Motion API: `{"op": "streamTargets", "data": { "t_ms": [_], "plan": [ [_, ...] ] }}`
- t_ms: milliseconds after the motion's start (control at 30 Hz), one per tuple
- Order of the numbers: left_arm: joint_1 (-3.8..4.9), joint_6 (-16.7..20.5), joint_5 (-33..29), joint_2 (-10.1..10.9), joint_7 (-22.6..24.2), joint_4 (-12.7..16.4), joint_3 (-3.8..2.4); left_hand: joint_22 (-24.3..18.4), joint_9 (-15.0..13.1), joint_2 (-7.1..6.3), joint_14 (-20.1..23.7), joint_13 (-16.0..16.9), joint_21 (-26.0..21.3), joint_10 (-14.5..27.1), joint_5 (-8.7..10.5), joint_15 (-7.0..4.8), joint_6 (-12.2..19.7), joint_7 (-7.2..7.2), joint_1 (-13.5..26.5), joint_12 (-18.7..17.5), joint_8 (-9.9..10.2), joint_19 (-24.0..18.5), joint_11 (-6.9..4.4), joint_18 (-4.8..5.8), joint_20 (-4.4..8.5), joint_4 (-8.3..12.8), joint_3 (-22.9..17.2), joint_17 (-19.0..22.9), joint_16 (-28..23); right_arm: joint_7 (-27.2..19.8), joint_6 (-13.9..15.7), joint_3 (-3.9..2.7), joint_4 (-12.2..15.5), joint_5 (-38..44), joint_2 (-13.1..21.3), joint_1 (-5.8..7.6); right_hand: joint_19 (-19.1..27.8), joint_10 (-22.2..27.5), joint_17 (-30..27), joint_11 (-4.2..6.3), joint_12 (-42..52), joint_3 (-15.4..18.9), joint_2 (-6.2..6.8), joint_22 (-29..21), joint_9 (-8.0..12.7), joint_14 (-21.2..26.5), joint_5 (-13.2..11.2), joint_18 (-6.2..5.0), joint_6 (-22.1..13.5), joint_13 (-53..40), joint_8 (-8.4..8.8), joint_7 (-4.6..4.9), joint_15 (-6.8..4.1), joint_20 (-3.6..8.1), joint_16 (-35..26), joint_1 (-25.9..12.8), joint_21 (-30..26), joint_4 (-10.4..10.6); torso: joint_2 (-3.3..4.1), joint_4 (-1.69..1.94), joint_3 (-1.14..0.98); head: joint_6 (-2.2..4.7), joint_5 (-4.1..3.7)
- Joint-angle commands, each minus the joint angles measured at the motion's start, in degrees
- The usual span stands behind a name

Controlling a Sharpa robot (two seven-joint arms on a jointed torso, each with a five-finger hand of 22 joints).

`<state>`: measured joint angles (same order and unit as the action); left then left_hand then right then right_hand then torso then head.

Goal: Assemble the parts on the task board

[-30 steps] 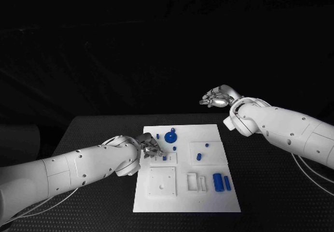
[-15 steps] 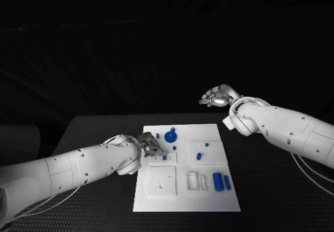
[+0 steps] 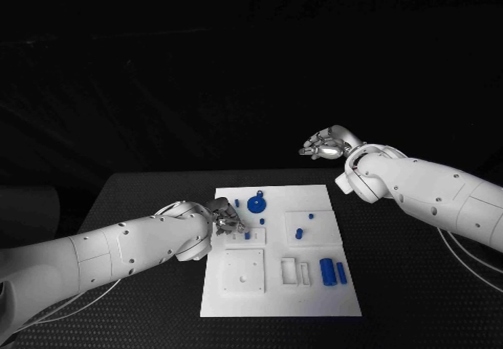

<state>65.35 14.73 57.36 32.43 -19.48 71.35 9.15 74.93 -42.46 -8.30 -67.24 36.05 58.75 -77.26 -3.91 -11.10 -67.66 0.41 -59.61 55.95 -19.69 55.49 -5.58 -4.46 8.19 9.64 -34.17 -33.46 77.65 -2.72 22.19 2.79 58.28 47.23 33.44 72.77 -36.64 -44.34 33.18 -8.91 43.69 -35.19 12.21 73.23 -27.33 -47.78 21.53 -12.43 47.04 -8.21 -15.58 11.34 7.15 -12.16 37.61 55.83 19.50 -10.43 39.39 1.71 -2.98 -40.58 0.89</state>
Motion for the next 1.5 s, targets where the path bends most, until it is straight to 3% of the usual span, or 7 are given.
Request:
{"op": "streamTargets", "data": {
  "t_ms": [33,400,1000,1500],
  "plan": [
    [-0.04,-1.0,1.1,-0.2,0.6,-0.1,0.02,0.4,-0.1,-0.10,-0.2,0.1,-0.3,-0.3,0.21,-0.29,-0.3,0.08,-0.7,-0.1,0.2,0.6,-0.21,0.92,6.39,0.4,-0.2,0.0,0.2,-0.6,-0.5,-0.02,0.1,0.0,0.0,-0.01,0.4,0.3,-0.1,-0.24,0.3,0.2,-0.16,0.1,0.1,0.4,0.3,0.02,-0.2,0.1,-0.37,0.10,-0.01,0.05,0.1,-0.5,-0.3,0.1,-0.02,0.02,-0.01,-0.06,-0.03],
    [-0.30,-0.9,1.8,-0.4,1.0,-0.4,0.10,0.5,-0.1,-0.34,-0.2,0.0,-0.3,-0.3,0.23,-0.27,-0.4,0.08,-1.3,-0.2,0.3,0.7,-0.20,0.95,6.41,0.8,-0.3,0.1,0.2,-0.6,-0.5,-0.02,0.1,-0.1,0.0,-0.01,0.4,0.3,-0.1,-0.25,0.3,0.2,-0.19,0.2,0.1,0.4,0.3,0.02,-0.2,0.2,-0.37,0.09,-0.01,0.04,0.1,-0.6,-0.3,0.2,-0.02,0.01,0.01,-0.22,-0.01],
    [-0.54,2.9,3.5,-0.9,2.1,-1.2,0.18,0.5,-0.1,-0.09,-0.3,0.1,-0.3,-0.4,0.30,-0.26,-0.5,0.08,-1.5,-0.2,0.4,0.8,-0.21,1.00,6.43,0.7,-0.4,0.1,0.2,-0.7,-0.5,-0.02,0.3,-0.2,0.1,-0.01,0.4,0.4,-0.1,-0.24,0.3,0.2,-0.20,0.2,0.1,0.4,0.4,0.00,-0.2,0.3,-0.38,0.09,-0.01,0.04,0.1,-0.6,-0.4,0.2,-0.03,-0.02,-0.01,-0.16,0.01],
    [-0.55,1.4,1.1,-0.3,2.8,-0.5,0.18,0.5,0.0,-0.28,-0.3,0.1,-0.3,-0.4,0.40,-0.24,-0.4,0.12,-1.4,-0.3,0.5,0.9,-0.17,1.05,6.42,0.6,-0.3,0.1,0.2,-0.7,-0.5,-0.02,0.3,-0.2,0.3,-0.01,0.4,0.4,-0.1,-0.24,0.4,0.2,-0.19,0.3,0.1,0.5,0.4,-0.02,-0.2,0.4,-0.39,0.09,-0.01,0.03,0.2,-0.6,-0.5,0.2,-0.04,0.03,-0.02,-0.30,-0.11]
  ]
}}
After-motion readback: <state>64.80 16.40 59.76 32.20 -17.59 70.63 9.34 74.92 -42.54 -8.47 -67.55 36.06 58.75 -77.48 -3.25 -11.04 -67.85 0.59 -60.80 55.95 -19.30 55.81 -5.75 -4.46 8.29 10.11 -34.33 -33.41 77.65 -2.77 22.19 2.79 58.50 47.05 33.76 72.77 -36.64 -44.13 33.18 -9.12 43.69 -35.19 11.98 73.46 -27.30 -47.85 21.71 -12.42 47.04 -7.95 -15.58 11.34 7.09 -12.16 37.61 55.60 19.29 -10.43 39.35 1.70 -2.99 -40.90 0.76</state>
